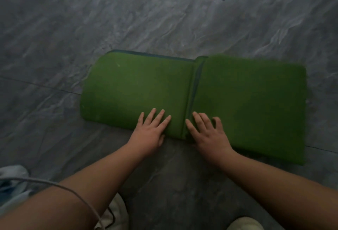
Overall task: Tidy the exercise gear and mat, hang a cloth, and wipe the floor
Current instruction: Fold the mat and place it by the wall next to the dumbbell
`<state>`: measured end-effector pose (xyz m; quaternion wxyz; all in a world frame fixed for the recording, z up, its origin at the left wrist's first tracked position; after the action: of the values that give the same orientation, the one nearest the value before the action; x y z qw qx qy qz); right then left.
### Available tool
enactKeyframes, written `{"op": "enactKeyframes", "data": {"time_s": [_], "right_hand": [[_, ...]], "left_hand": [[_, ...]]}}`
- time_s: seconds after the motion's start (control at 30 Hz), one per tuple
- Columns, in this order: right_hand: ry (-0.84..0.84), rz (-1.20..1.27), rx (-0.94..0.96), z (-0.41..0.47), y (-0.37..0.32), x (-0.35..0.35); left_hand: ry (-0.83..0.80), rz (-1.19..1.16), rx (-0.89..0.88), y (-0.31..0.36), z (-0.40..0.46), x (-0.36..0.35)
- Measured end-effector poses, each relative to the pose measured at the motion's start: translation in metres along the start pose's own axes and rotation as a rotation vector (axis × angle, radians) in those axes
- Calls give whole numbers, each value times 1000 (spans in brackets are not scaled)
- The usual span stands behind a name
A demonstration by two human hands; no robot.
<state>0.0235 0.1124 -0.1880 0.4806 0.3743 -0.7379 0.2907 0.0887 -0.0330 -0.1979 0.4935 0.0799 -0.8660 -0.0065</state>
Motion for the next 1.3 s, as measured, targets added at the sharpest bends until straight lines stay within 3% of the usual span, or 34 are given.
{"op": "enactKeyframes", "data": {"time_s": [0.17, 0.37, 0.6, 0.73, 0.9, 1.1, 1.17, 1.23, 1.3], "right_hand": [[89, -1, -20, 2, -3, 15], [290, 234, -50, -18, 10, 68], [686, 468, -132, -22, 63, 213], [780, 652, -276, -16, 107, 301], [834, 914, -288, -11, 128, 381], [860, 1199, -124, -11, 115, 393], [849, 1298, -76, -12, 106, 383], [805, 1398, 2, -11, 94, 373], [734, 1509, 77, -8, 83, 364]], "left_hand": [[-22, -65, 16, 1, 3, 6], [185, -111, -7, -13, 1, 59], [230, -432, -126, -9, 8, 177], [203, -578, -214, 1, 14, 272], [320, -733, -214, -9, 24, 366], [453, -596, -353, -6, -4, 397], [467, -571, -283, -25, -11, 393], [491, -422, -152, -43, -15, 390], [476, -281, -135, -44, -14, 387]]}}
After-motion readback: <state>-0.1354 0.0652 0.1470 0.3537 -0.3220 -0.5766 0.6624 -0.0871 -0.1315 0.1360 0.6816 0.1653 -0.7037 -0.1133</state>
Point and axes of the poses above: each hand's wrist, its own z-axis towards the middle knuckle, its own x-axis out of the back of the hand, y = z × x, the point moved 10 cm from there along z, towards the middle knuckle, and after that the axes turned 1 degree about -y, right-handed, at the moved point
